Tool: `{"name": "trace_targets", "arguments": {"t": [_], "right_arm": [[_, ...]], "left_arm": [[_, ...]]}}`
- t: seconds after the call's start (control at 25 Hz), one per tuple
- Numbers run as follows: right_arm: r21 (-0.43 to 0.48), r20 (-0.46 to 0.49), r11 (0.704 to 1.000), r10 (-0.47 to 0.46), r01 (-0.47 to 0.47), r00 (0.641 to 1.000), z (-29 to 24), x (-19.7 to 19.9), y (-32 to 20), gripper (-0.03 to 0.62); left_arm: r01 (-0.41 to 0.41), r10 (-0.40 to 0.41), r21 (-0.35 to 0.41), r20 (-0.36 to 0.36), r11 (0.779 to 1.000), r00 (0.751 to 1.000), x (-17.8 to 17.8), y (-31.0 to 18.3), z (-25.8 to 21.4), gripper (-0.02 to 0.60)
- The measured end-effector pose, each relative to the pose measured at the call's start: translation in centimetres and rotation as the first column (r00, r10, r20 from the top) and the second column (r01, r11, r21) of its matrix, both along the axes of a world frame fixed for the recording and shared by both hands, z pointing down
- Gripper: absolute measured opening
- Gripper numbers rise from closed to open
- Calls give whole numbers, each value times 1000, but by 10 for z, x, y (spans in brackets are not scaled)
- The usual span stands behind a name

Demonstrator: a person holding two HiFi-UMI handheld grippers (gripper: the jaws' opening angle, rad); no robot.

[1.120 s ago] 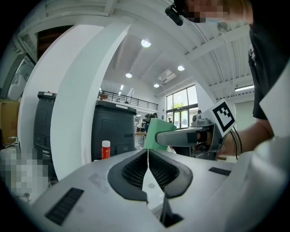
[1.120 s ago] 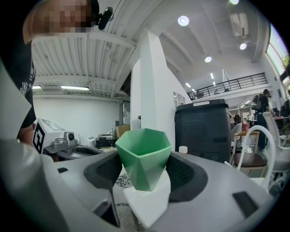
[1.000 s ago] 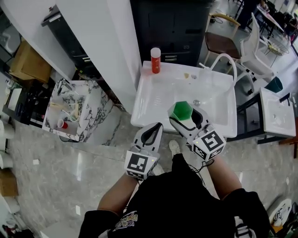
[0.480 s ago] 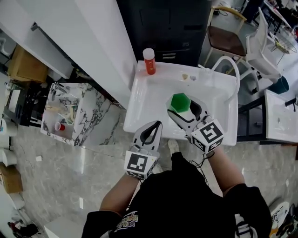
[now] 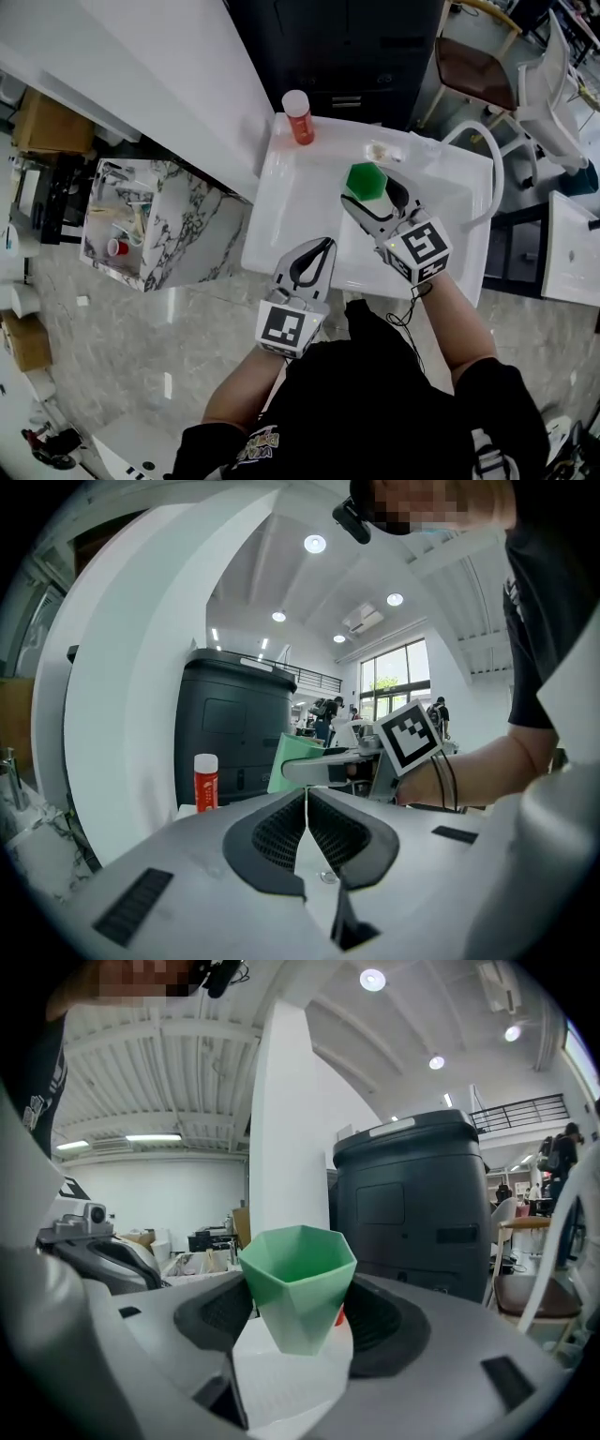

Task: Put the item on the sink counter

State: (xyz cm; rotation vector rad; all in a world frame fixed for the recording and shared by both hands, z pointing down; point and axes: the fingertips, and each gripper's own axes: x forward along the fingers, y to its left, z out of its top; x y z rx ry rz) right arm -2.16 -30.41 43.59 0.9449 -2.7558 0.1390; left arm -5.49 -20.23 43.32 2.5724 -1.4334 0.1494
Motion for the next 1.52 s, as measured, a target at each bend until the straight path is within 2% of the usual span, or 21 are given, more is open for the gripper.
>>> {"name": "trace_targets", "arguments": {"t": [0.24,0.48,0.88,1.16,1.52], "right_arm": [[-40,-24,999,-3,2,1000,35,0,-45,354],[-70,-63,998,0,-4,998,72,-5,-87,354],[-79,-154,997,2,-14,988,140,-16,-139,354],[-91,-195,995,16,-34,981,175,-17,-162,354],[-93,-219,995,13,-34,976,195,-21,-174,354]], "left_arm": [[15,-15,-16,2,1000,1000,7,-25,12,20],[40,-41,-68,-14,997,999,10,-42,28,20],[93,-97,-157,-17,983,995,-5,-53,55,20],[124,-128,-202,-7,972,992,-19,-54,67,20],[130,-134,-234,-2,964,991,-24,-54,78,20]]}}
